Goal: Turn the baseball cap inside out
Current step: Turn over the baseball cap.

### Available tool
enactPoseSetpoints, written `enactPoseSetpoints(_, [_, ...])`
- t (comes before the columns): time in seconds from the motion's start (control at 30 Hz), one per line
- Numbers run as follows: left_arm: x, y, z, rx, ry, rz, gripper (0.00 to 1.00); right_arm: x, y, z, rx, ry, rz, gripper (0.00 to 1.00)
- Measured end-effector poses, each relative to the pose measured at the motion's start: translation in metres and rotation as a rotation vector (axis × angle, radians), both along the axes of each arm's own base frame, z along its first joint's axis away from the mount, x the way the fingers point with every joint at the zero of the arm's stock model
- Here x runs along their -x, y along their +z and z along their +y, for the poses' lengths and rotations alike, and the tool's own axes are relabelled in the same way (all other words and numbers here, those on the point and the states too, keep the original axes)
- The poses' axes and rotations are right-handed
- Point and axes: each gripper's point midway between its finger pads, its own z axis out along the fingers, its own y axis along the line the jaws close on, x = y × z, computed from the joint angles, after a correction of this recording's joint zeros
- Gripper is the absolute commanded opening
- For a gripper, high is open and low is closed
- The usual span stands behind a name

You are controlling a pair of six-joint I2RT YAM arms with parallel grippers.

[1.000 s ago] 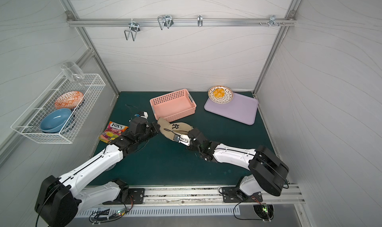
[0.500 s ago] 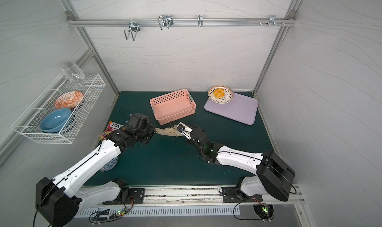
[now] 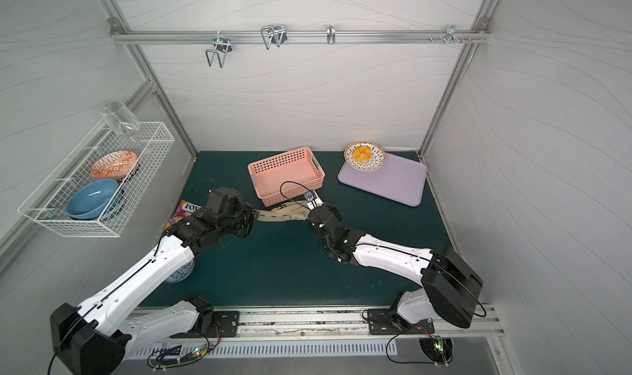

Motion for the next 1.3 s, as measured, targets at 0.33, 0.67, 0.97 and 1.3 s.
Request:
enactPoseSetpoints(0.33, [0.009,-0.022,0.019,-0.140,0.043,0.075,0.00,0.050,0.015,-0.021,0.016,0.269,0.069,0.81])
enactPoseSetpoints(0.67, [0.007,-0.021,0.017,-0.184,0.042,0.074,0.00,0.094,0.019,0.021,0.109,0.669,0.089,0.86])
enactPoseSetpoints(0.97, [0.007,-0.020,0.015,-0.185,0.039,0.071,0.00,0.086,-0.013,0.091,0.208,0.839,0.082,0.86])
enactPoseSetpoints(1.3, [0.007,-0.020,0.015,-0.185,0.036,0.069,0.00,0.054,-0.017,0.137,0.257,0.860,-0.010,0.46])
